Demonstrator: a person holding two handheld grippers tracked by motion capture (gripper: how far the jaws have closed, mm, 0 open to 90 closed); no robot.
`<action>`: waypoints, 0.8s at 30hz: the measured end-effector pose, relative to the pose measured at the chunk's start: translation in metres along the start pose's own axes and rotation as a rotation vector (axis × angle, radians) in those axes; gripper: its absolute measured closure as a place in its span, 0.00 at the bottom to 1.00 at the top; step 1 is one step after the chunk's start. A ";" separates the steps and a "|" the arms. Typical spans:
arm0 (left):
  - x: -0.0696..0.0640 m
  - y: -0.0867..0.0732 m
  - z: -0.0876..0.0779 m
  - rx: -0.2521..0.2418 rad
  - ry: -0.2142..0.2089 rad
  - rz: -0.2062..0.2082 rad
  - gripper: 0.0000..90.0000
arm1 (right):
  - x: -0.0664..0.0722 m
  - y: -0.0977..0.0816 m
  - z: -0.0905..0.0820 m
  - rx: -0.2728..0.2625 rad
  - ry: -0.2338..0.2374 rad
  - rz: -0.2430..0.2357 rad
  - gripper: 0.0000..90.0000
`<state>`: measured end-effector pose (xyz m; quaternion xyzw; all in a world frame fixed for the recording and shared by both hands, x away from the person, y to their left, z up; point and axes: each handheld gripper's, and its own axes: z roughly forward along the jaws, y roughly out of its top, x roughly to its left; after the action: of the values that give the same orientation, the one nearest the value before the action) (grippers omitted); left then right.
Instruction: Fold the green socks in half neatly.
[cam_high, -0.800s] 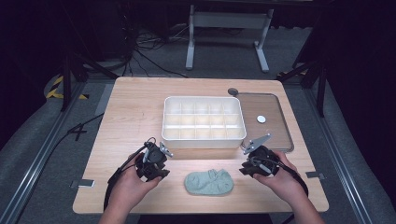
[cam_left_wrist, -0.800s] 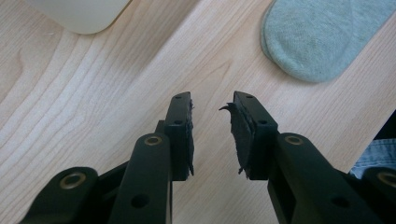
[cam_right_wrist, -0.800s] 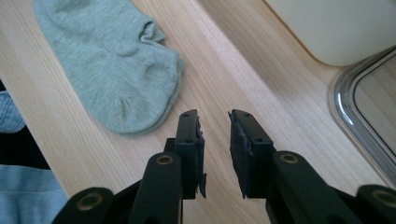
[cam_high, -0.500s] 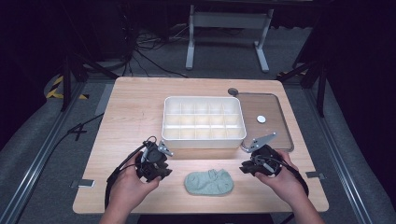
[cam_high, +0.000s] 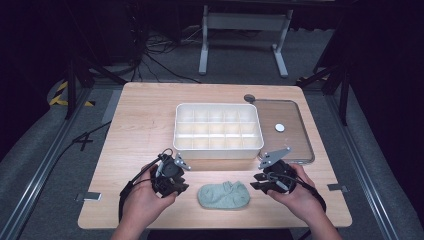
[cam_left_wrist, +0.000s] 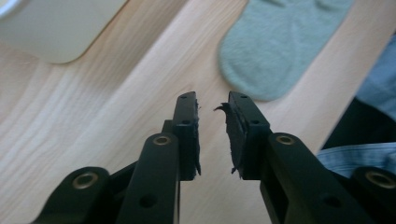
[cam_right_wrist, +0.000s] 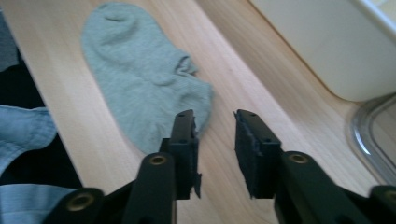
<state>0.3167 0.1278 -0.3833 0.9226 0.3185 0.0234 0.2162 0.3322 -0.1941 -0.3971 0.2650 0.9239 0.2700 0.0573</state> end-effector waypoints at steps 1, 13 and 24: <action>-0.001 0.000 0.000 -0.005 -0.002 0.002 0.83 | 0.003 0.002 0.001 0.003 0.008 -0.005 0.81; -0.009 0.006 0.020 -0.024 -0.010 0.005 0.74 | 0.032 0.021 0.026 -0.021 0.113 -0.069 0.99; -0.011 0.008 0.034 -0.012 -0.030 -0.006 0.72 | 0.051 0.033 0.063 -0.003 0.117 -0.095 0.99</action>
<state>0.3181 0.1028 -0.4096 0.9205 0.3180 0.0109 0.2268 0.3199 -0.1148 -0.4315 0.2047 0.9368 0.2834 0.0161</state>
